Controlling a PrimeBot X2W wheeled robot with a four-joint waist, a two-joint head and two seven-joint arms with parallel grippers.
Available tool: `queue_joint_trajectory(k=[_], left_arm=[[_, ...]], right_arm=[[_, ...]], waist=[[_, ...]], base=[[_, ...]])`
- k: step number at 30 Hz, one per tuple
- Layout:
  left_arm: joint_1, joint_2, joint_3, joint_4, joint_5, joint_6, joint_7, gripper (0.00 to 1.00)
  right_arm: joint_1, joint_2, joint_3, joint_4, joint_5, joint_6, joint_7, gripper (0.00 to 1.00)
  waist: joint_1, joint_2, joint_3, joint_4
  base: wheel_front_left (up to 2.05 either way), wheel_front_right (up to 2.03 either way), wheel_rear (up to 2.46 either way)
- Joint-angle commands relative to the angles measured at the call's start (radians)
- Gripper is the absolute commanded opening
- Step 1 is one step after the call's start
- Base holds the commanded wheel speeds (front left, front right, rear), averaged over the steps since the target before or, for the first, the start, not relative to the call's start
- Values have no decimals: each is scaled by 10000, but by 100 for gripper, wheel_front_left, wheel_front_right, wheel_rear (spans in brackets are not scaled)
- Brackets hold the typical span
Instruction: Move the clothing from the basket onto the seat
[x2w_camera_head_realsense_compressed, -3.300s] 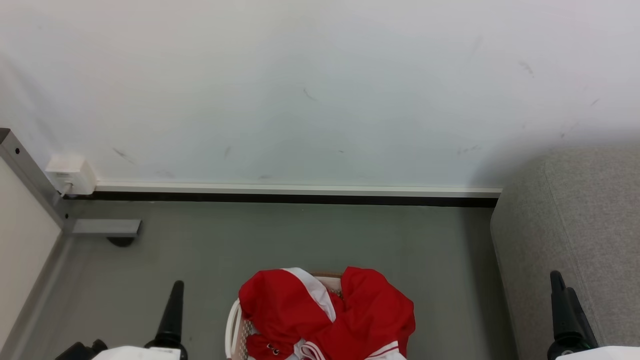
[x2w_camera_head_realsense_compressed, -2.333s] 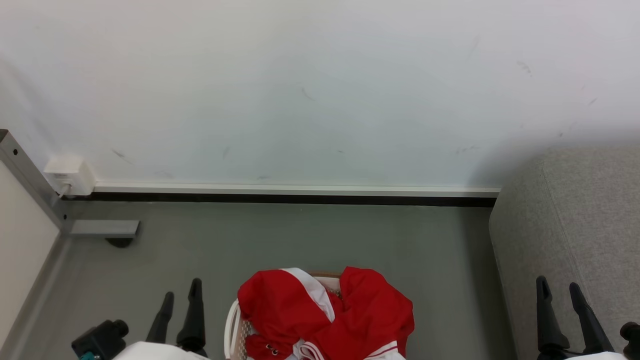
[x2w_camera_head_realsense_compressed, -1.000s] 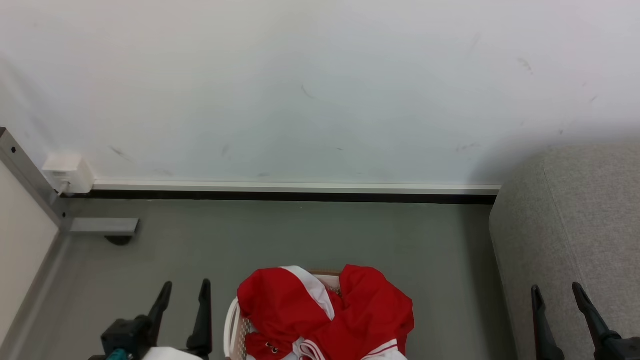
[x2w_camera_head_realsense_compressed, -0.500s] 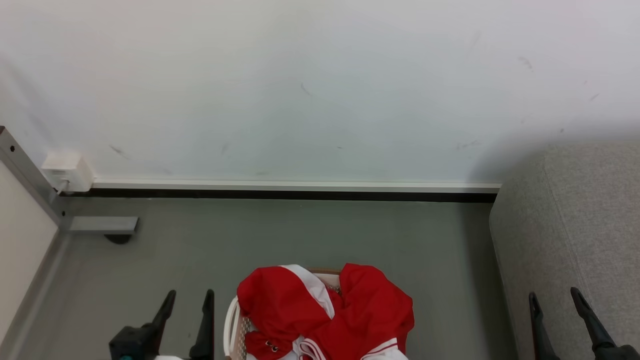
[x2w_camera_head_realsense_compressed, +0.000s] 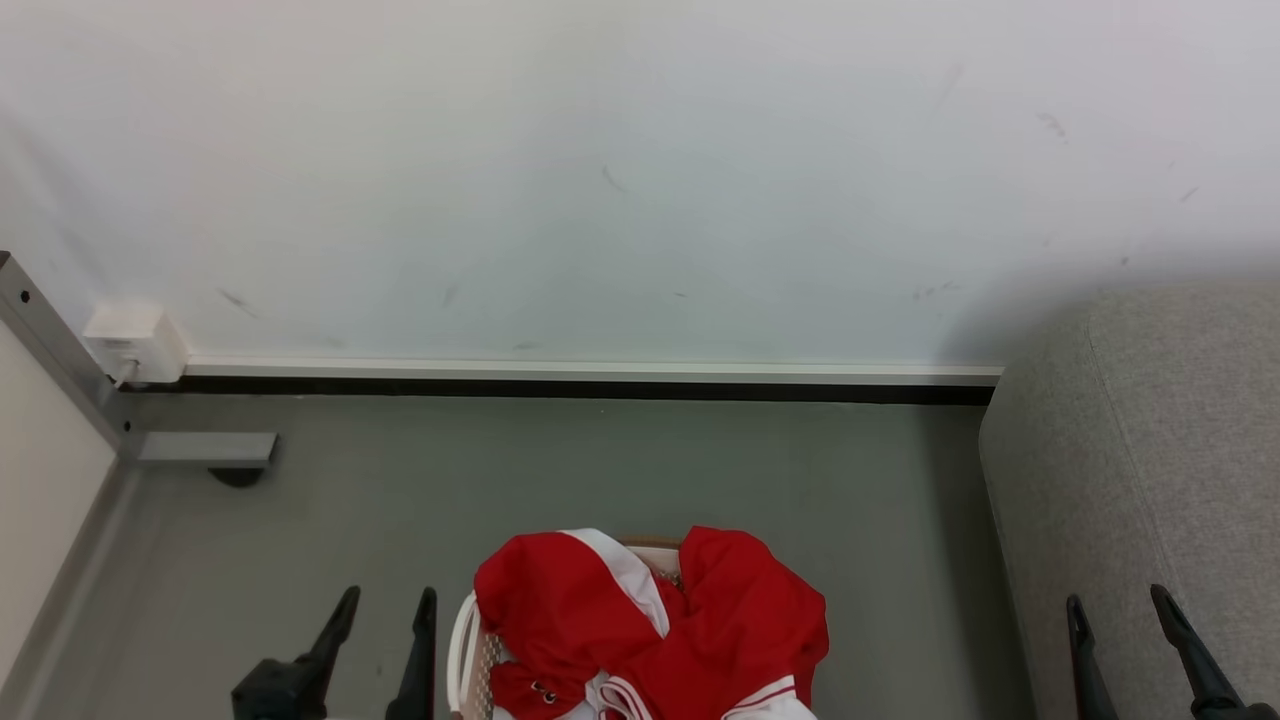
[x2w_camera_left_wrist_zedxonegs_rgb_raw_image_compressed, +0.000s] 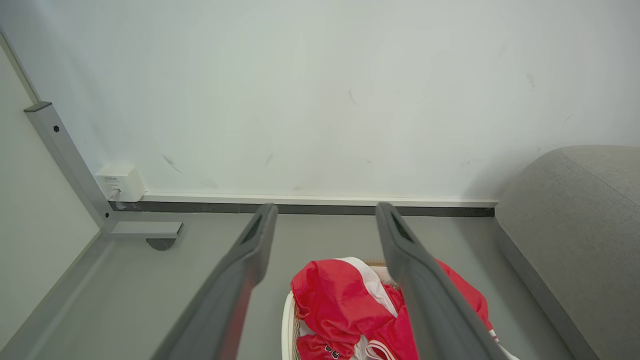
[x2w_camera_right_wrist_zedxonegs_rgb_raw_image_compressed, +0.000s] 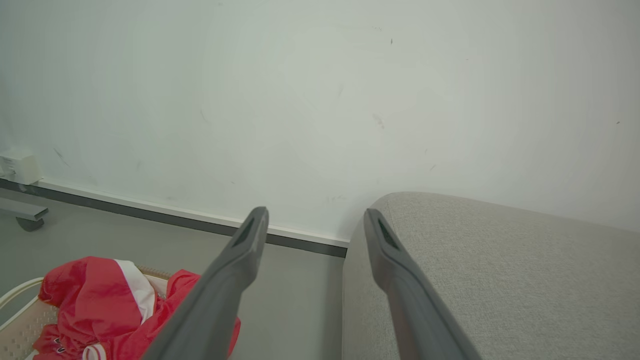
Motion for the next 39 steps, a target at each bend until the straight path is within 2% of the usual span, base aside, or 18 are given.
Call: queue_joint_trajectory(k=[1,22,29,39], left_arm=[[10,-12,64,41,27,-25,-7,100],[-399,-97,271,99,101,-237,-7,100],[-1306,-104,-61,140,40,-336,-7,100],[-3239,160,-1387,597,-216,-437,-7,100]], right_arm=[[101,-59,-2,14,31,-22,-2,100],[-260,-57,83,-2,207,-22,-2,100],[-670,-54,181,-138,329,-21,-1,100],[-1646,-52,443,-376,530,-22,1,100]], waist=[[0,0,8,-9],[0,0,510,-414],[0,0,1414,-684],[0,0,3258,-1547]], base=[[0,0,0],[0,0,0],[0,0,0],[0,0,0]])
